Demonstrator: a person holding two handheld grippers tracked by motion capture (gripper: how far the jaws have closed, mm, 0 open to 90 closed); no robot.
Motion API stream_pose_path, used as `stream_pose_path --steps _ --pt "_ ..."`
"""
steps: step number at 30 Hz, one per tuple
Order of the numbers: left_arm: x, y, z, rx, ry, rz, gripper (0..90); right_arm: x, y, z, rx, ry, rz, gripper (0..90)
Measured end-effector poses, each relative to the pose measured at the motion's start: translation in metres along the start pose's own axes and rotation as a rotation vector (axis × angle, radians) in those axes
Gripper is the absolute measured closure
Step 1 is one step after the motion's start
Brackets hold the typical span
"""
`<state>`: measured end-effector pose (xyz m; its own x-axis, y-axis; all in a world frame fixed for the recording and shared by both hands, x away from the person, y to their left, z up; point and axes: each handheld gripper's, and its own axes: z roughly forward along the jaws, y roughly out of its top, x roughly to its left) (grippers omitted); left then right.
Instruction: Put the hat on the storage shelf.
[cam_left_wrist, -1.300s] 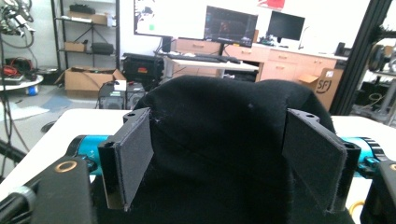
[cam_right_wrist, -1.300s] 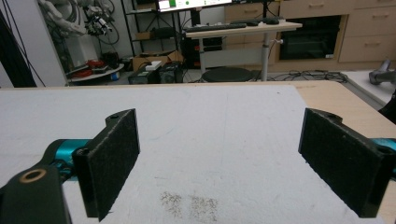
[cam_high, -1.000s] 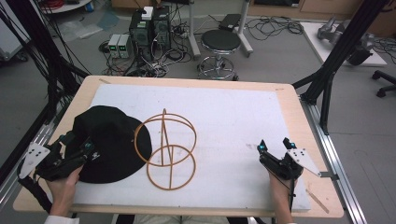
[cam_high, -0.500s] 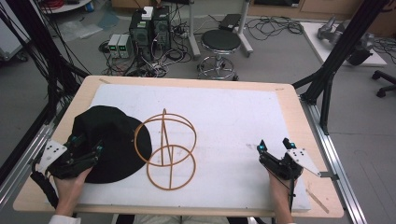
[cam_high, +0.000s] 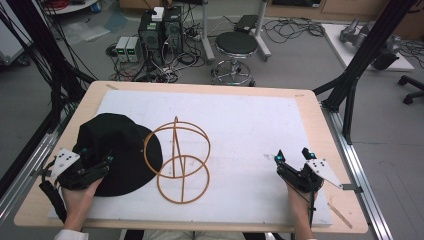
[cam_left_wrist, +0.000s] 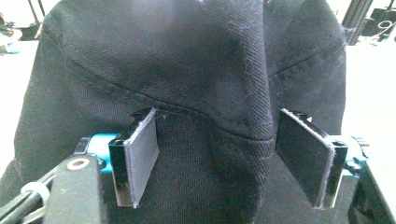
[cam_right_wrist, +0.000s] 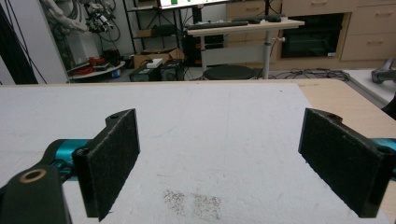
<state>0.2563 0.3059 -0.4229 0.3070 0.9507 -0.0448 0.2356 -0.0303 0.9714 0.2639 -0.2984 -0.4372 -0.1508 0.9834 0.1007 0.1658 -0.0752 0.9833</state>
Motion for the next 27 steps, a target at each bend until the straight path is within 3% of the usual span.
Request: stream_pose_path --steps 5,6,7,8,9,10,15,20,27 --pt "0.0003 -0.0001 -0.0007 -0.006 0.029 -0.008 41.5 -0.0006 0.0001 0.0000 0.000 0.001 0.004 11.7" --pt "0.0001 0.0000 -0.0012 -0.006 0.038 -0.008 51.0 -0.0005 0.0000 0.0001 -0.001 0.002 0.006 11.7" --pt "0.0002 0.0004 -0.0018 -0.007 0.035 -0.008 51.0 -0.0005 0.0000 0.0001 -0.001 0.002 0.006 11.7" --pt "-0.0002 0.0010 -0.0021 -0.008 0.025 -0.012 65.6 -0.0005 0.0001 0.0000 0.000 0.002 0.005 11.7" --pt "-0.0011 0.0016 -0.0024 -0.004 0.021 -0.013 65.6 -0.0005 0.0001 0.0000 0.000 0.002 0.005 11.7" --pt "-0.0024 0.0021 -0.0022 0.000 0.021 -0.016 81.3 -0.0002 0.0001 -0.0001 0.000 0.001 0.007 11.7" --pt "-0.0006 0.0041 -0.0020 0.025 0.007 -0.031 85.6 -0.0002 0.0001 0.0001 -0.001 0.003 0.003 11.7" --pt "-0.0026 0.0043 -0.0020 0.022 0.019 -0.020 85.9 -0.0002 0.0001 0.0001 -0.002 0.002 0.003 11.7" --pt "-0.0015 0.0040 -0.0027 0.005 0.012 -0.042 86.0 -0.0002 0.0002 -0.0002 -0.002 0.002 0.004 11.7"
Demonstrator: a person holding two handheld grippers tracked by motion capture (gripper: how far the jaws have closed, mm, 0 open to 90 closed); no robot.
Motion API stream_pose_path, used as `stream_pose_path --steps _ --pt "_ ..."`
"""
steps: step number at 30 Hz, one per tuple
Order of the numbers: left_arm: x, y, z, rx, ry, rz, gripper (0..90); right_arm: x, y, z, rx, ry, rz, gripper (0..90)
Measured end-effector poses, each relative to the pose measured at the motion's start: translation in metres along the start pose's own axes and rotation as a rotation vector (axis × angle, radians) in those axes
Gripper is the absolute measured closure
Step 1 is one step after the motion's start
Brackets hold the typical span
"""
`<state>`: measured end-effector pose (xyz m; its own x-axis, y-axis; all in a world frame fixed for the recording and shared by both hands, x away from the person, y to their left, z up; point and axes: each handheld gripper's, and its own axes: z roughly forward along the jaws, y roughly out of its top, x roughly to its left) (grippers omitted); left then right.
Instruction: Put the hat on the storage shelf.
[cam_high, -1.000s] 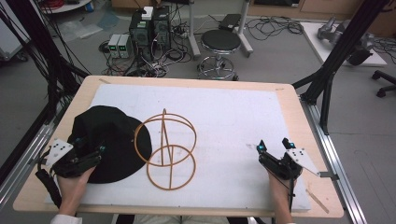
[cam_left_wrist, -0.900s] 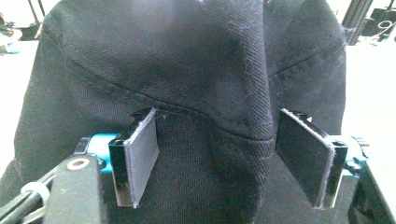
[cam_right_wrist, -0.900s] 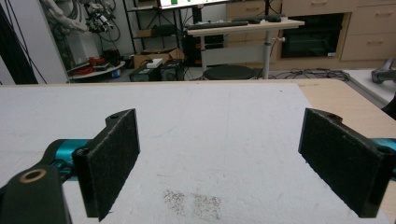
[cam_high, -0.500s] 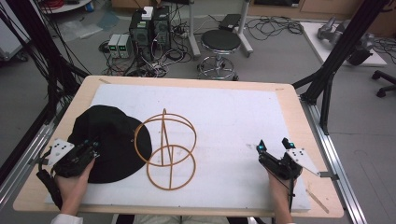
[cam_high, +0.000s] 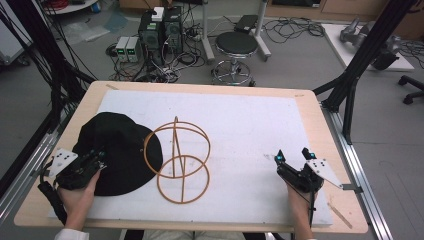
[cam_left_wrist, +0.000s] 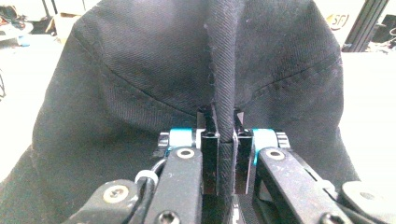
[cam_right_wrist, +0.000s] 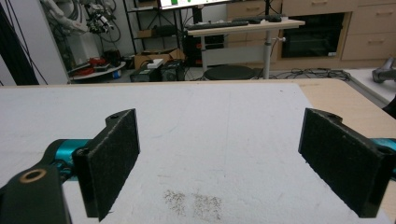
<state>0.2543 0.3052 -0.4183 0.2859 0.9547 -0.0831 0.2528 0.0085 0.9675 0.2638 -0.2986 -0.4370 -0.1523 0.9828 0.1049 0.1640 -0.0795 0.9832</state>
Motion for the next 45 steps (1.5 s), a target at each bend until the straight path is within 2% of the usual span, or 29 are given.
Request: stream_pose_path --steps 7,21,30,33,39,45 --pt "0.001 0.001 0.000 -0.020 -0.014 -0.027 85.9 0.000 0.000 0.000 0.001 0.004 0.010 11.7" --pt "-0.004 0.010 -0.001 -0.068 -0.019 -0.017 86.0 0.000 -0.001 0.000 0.001 0.005 0.007 11.7" --pt "-0.004 0.019 -0.006 -0.123 -0.006 -0.020 85.9 0.002 -0.001 -0.001 -0.003 0.013 -0.011 11.7" --pt "-0.003 0.023 -0.006 -0.141 -0.018 -0.023 85.9 0.002 -0.001 -0.001 -0.004 0.012 -0.008 11.7" --pt "-0.009 0.035 -0.005 -0.188 -0.027 0.004 85.9 0.002 0.000 -0.001 -0.004 0.010 -0.009 11.7" --pt "-0.014 0.040 -0.010 -0.230 -0.011 0.027 85.8 0.004 0.000 -0.001 -0.008 0.008 -0.023 11.7"
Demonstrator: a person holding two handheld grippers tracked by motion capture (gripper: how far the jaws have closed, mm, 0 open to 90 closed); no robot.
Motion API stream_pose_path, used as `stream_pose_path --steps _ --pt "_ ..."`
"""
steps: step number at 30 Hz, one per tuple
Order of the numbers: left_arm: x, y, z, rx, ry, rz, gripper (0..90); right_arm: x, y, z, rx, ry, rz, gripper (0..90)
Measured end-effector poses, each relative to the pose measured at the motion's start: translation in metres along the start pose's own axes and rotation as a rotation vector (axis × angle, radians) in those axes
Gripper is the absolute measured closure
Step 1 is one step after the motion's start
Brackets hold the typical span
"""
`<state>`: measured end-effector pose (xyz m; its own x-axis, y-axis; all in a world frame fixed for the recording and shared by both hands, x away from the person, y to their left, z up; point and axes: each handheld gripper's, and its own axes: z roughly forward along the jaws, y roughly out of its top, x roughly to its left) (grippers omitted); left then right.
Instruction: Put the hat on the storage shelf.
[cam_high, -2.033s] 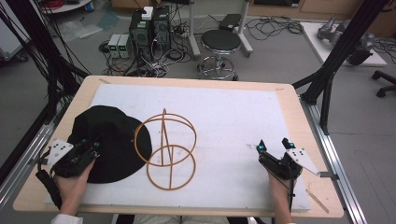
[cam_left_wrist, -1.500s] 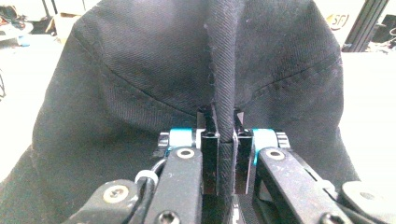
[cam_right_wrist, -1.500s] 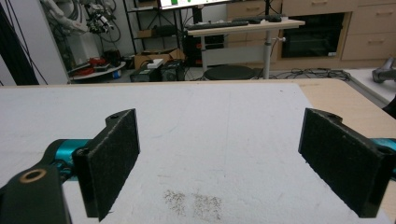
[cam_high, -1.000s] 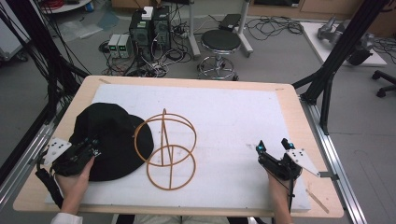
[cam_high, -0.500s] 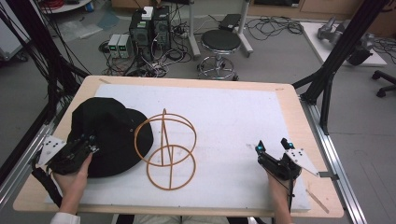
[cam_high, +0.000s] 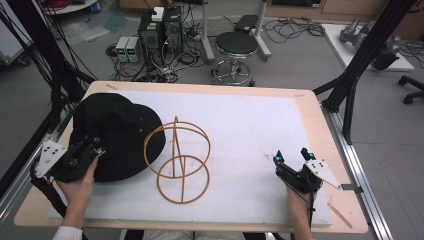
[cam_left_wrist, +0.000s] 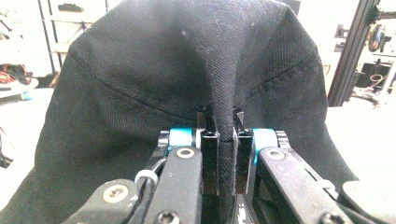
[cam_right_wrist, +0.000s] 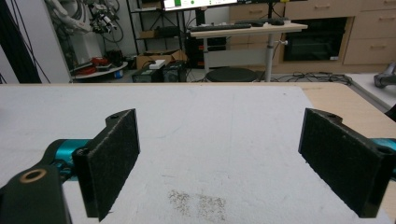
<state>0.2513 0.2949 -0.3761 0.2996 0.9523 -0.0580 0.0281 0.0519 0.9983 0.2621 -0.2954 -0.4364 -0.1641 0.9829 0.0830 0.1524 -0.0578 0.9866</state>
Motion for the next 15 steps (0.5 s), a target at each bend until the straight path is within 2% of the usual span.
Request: stream_pose_path --steps 3,12,15 --pt "-0.001 0.003 -0.002 -0.021 0.016 0.008 85.8 0.000 0.000 0.000 -0.004 -0.001 0.000 11.7" --pt "0.001 0.020 -0.009 -0.081 0.010 0.024 85.8 0.001 0.001 -0.001 -0.010 -0.001 -0.013 11.7" --pt "0.003 0.025 -0.010 -0.102 0.025 0.019 85.7 0.001 0.001 -0.001 -0.011 -0.002 -0.014 11.7"
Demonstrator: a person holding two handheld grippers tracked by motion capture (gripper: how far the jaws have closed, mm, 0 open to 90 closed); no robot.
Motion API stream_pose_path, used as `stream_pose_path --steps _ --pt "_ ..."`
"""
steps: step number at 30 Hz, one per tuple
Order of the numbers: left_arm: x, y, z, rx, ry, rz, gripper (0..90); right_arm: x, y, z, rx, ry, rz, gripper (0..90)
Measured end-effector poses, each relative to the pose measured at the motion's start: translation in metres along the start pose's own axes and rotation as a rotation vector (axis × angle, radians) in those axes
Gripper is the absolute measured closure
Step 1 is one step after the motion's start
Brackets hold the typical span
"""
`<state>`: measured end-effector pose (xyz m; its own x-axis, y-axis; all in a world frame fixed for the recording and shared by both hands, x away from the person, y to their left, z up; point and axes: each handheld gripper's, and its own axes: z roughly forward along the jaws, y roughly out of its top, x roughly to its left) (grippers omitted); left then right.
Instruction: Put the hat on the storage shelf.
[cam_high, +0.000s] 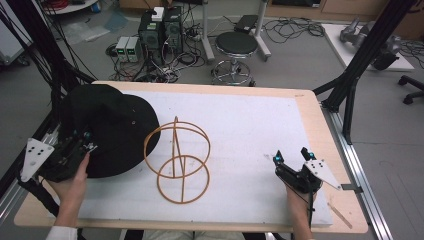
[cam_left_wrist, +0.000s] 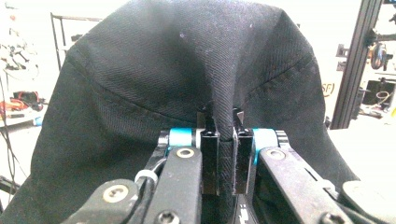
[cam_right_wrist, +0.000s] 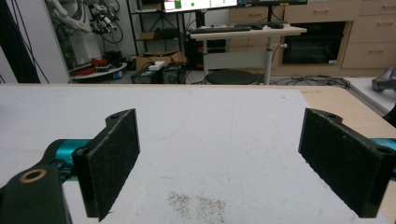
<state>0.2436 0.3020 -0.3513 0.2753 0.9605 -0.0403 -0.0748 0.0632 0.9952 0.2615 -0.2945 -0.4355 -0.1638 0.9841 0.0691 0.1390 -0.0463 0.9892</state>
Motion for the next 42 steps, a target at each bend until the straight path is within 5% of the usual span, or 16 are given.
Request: stream_pose_path --steps 10,24,31,42 --pt "0.001 0.018 -0.001 -0.104 -0.003 -0.038 85.7 0.002 0.001 0.003 0.003 0.000 -0.005 11.7" --pt "-0.010 0.067 0.002 -0.299 -0.116 -0.077 85.7 0.004 0.001 0.004 -0.001 0.008 -0.017 11.7" --pt "-0.017 0.073 0.000 -0.322 -0.178 -0.102 85.7 0.005 0.001 0.004 -0.005 0.011 -0.026 11.7" --pt "-0.026 0.083 -0.002 -0.334 -0.348 -0.132 85.7 0.005 0.002 0.003 -0.013 0.015 -0.025 11.7"
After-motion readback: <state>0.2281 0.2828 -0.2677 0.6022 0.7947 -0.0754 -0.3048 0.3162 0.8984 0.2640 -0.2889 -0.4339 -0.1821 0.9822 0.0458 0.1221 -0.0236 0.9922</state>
